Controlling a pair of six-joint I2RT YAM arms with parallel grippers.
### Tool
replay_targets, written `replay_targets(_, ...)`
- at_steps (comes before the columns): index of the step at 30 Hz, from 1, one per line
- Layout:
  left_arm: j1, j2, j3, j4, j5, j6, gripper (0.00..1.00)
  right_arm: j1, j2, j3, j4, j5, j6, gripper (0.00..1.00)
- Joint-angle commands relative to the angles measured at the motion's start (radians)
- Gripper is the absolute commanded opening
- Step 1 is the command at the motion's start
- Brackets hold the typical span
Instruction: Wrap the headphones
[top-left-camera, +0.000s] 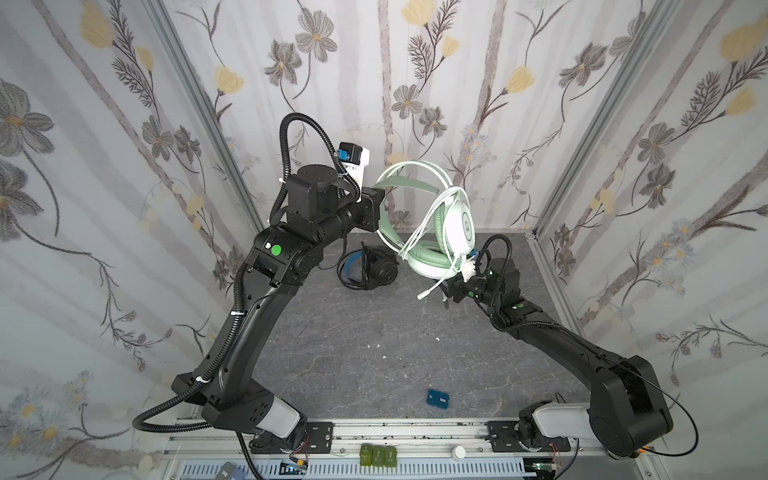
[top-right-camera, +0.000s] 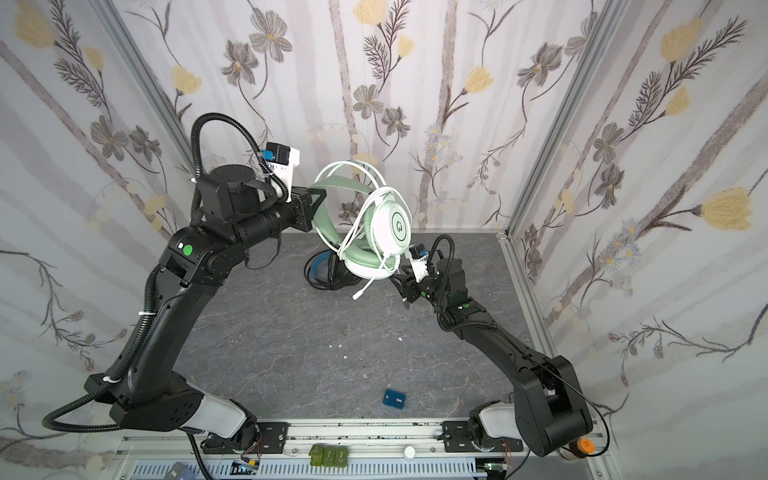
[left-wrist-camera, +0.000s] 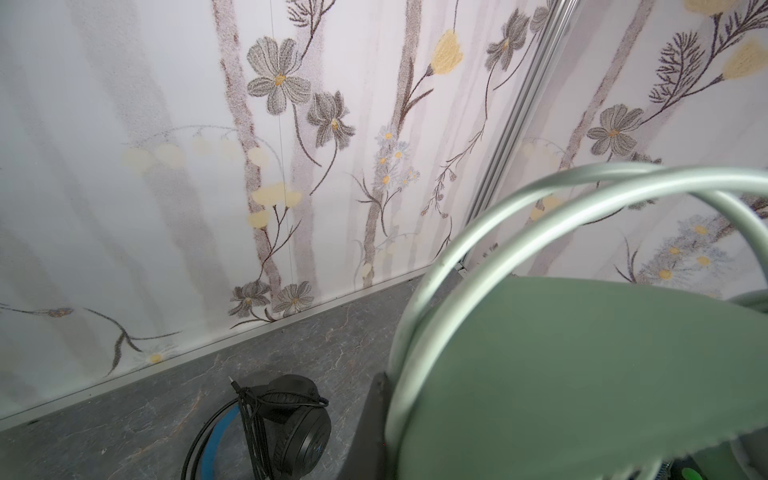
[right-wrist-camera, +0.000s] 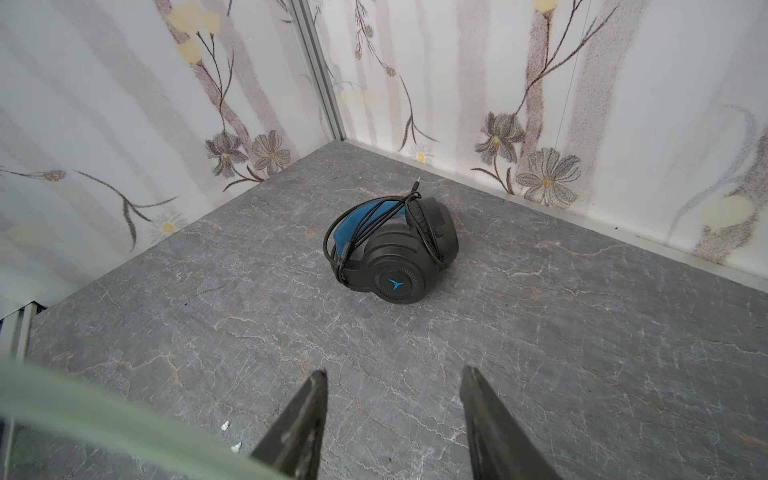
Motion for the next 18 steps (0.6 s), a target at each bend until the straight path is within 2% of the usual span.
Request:
replay_targets(1,0.002,0.001,0.022,0.058,0.010,-0.053,0.00,0.001,0.015,-0.016,0.068,-0.018,0.012,0.54)
replay_targets(18,0.014,0.011,0.033,0.063,0.011,-0.066,0.00,-0.009,0.064,-0.114,0.095,-0.026,0.022,0.56)
